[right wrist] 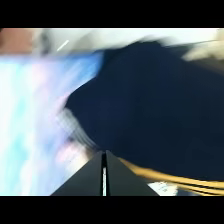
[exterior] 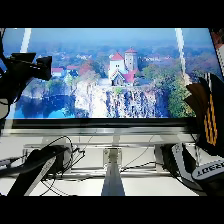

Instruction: Fold the clothes and pants, and hang the long-sleeved shirts on hangers.

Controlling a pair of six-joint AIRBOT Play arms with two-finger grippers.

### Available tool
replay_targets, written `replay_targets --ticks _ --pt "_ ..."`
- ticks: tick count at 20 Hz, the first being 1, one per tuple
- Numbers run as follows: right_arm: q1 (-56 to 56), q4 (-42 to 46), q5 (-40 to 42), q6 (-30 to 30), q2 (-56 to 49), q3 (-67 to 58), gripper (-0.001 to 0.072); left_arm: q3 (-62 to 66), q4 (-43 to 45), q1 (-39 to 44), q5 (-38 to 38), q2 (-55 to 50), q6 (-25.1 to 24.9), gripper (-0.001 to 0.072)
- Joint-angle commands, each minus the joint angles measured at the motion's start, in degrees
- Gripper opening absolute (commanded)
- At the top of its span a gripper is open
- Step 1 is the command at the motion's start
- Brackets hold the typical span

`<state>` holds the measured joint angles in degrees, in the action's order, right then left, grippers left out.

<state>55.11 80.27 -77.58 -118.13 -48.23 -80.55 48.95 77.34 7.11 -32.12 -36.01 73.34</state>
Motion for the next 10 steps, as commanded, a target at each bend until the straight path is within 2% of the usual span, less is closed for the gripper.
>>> replay_targets --ticks 1,3,5,7,10 --pt "-15.8 -8.1 6.1 18.7 -3.3 0.9 0.0038 0.0 0.0 0.0 0.0 0.0 0.0 0.0576" --pt "-27.9 -6.8 8.0 32.7 -5.1 0.9 0.0038 0.0 0.0 0.0 0.0 0.0 0.0 0.0576" --pt "-39.1 -3.5 9.2 43.8 -6.2 0.9 0.0037 0.0 0.0 0.0 0.0 0.0 0.0 0.0576" --pt "-48.5 1.1 11.8 50.1 -6.5 0.9 0.0038 0.0 0.0 0.0 0.0 0.0 0.0 0.0576" --pt "-56.9 8.7 16.4 51.2 -6.4 0.9 0.0038 0.0 0.0 0.0 0.0 0.0 0.0 0.0576"
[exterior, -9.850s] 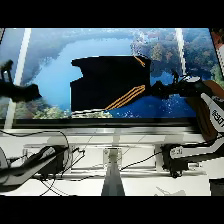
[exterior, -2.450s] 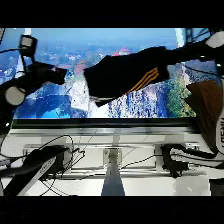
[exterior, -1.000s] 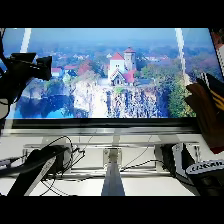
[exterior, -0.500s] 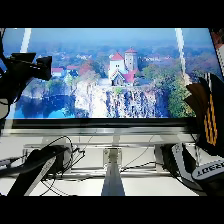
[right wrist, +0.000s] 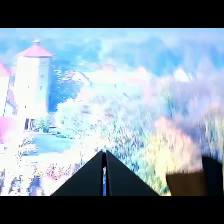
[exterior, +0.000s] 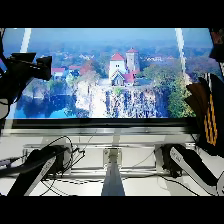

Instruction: Fold the clothes and pants, and hang the long-sleeved shirts on hangers.

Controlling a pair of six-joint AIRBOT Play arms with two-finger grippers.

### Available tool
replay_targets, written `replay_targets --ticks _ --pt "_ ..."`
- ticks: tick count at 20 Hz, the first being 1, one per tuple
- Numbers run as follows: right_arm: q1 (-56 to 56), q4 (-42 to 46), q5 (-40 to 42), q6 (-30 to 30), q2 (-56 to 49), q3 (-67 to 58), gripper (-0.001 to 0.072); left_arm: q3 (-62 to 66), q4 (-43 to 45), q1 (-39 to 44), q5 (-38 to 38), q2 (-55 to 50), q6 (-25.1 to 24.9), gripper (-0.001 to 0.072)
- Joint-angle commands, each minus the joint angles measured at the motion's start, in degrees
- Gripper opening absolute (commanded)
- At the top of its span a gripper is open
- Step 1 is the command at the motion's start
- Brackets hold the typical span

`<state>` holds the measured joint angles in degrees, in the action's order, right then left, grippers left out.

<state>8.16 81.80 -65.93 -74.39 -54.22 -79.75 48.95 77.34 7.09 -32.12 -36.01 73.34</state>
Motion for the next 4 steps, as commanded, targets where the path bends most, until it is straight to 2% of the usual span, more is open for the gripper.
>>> replay_targets --ticks 1,4 --pt "-10.6 7.0 5.4 7.4 -0.4 0.0 0.0038 0.0 0.0 0.0 0.0 0.0 0.0 0.0576" --pt "-10.7 5.2 5.3 7.4 -0.4 0.0 0.0039 0.0 0.0 0.0 0.0 0.0 0.0 0.0576"
